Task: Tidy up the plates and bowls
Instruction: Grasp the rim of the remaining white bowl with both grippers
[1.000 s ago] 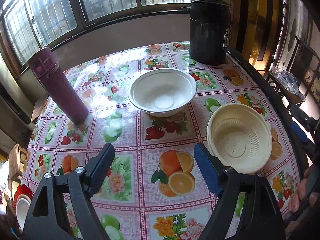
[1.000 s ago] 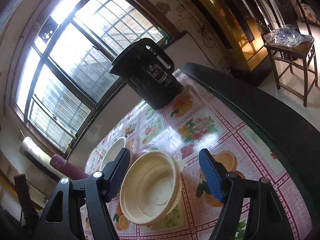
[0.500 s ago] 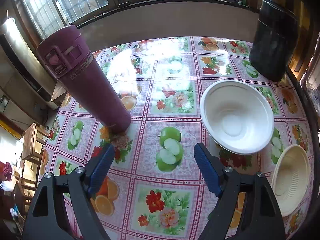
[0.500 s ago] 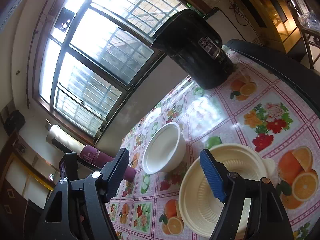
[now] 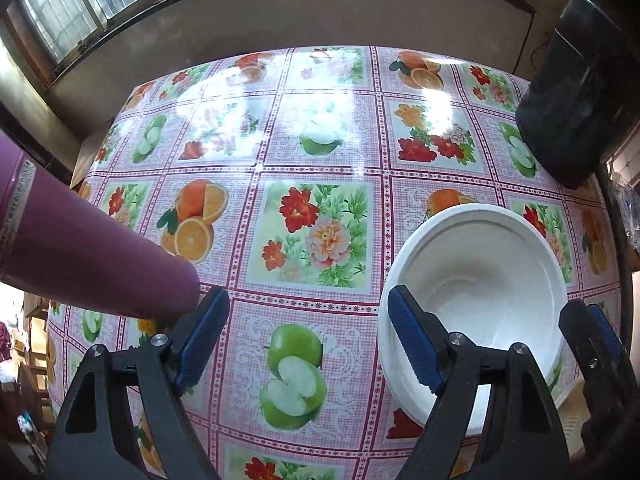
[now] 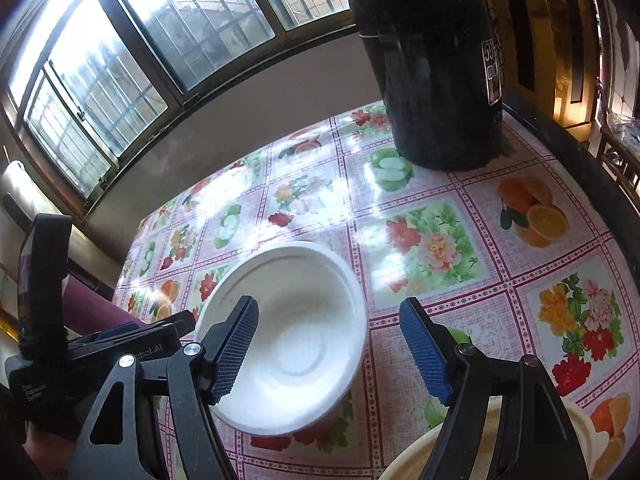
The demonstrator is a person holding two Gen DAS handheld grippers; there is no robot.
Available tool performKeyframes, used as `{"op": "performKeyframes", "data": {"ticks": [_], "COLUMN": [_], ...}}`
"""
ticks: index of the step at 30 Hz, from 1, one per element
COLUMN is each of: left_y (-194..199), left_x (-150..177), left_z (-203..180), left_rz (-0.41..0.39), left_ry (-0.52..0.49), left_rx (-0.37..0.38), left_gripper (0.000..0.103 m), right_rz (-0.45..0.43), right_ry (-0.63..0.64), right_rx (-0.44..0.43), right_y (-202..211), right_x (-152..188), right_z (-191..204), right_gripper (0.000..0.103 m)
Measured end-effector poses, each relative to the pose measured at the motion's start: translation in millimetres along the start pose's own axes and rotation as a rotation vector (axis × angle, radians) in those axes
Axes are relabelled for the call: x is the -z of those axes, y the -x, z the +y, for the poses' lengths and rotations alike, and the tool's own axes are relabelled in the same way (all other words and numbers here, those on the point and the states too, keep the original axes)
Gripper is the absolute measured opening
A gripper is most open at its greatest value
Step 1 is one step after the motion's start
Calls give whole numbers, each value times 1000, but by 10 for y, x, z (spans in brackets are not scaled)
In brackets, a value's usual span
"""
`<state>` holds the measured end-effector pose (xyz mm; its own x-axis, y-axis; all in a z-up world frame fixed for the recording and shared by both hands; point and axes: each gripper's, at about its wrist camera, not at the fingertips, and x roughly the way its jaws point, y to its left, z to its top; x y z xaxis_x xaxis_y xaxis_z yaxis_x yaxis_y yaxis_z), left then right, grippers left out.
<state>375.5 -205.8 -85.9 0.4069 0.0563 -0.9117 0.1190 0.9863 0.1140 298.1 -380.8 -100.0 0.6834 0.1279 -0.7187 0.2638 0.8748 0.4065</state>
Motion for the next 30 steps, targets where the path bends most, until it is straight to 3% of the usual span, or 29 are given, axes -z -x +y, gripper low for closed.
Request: {"op": "performKeyframes", "data": {"ticks": [4,5,9,11,12,16,19,22,30], "left_y": [-113,-135,-148,-139,-130,-123,-80,8,334], "left_x": [-2,1,27,53,69,141,248,413,1100], "left_z": [-31,-35,-48,-68,-73,-62,-70,-14,362], "left_rz": [20,27,32,30,30,66,78,82,57], "left_ry": [0,-1,-15,-26,-30,-31,-41,-41,29], "left_rx": [23,26,61,77,86,157,157,146,152], "left_gripper": [82,82,82,82,80,41,28,20,20], "right_rz": [56,65,119,132,130,132,147,148,195], "right_ry": [-6,-4,-10,-21,-34,-67,-74,-44,7], "right_rx": [26,35,47,43,41,19,-12,-22,-68], "right_y": [-195,-225,-349,-373,-368,-314,-244,-146,143], "right_x": [21,33,63,95,108,149,206,305,851], "right_z": [-19,-11,-19,-46,-69,-133,-99,19,193], "right_gripper": [72,67,26,11,9,8,8,8,6]}}
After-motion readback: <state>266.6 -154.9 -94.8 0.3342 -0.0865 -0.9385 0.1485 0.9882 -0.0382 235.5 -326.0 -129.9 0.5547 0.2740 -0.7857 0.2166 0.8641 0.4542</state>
